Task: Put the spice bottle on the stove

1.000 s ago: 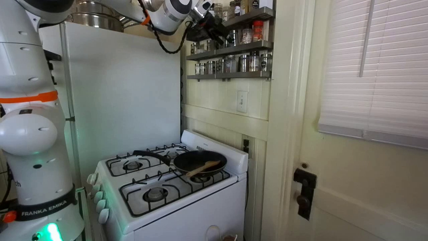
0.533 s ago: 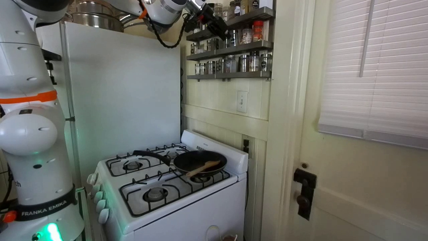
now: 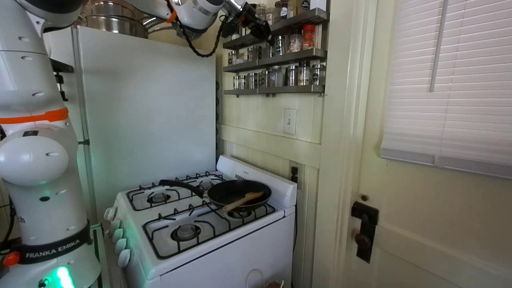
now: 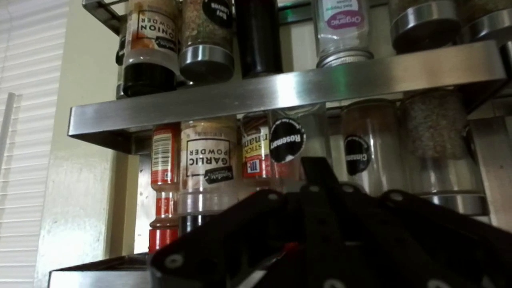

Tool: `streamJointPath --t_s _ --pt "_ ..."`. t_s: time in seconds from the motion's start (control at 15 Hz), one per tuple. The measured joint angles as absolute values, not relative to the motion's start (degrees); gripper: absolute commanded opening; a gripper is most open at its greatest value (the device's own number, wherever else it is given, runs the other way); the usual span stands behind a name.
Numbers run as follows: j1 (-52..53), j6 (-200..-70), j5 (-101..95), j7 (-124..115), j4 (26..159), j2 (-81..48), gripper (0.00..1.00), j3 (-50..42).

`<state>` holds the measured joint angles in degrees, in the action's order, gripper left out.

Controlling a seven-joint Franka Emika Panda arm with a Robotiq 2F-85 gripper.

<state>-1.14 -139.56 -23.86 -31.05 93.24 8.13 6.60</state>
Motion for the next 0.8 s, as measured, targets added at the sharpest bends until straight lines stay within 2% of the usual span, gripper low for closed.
streamJointPath --t_s 0.47,0.8 --pt "-1.53 -144.05 -24.74 -29.87 93.69 7.32 0.00 5.86" --pt "-0.63 -142.41 -19.27 -26.18 93.67 7.43 0.00 5.93"
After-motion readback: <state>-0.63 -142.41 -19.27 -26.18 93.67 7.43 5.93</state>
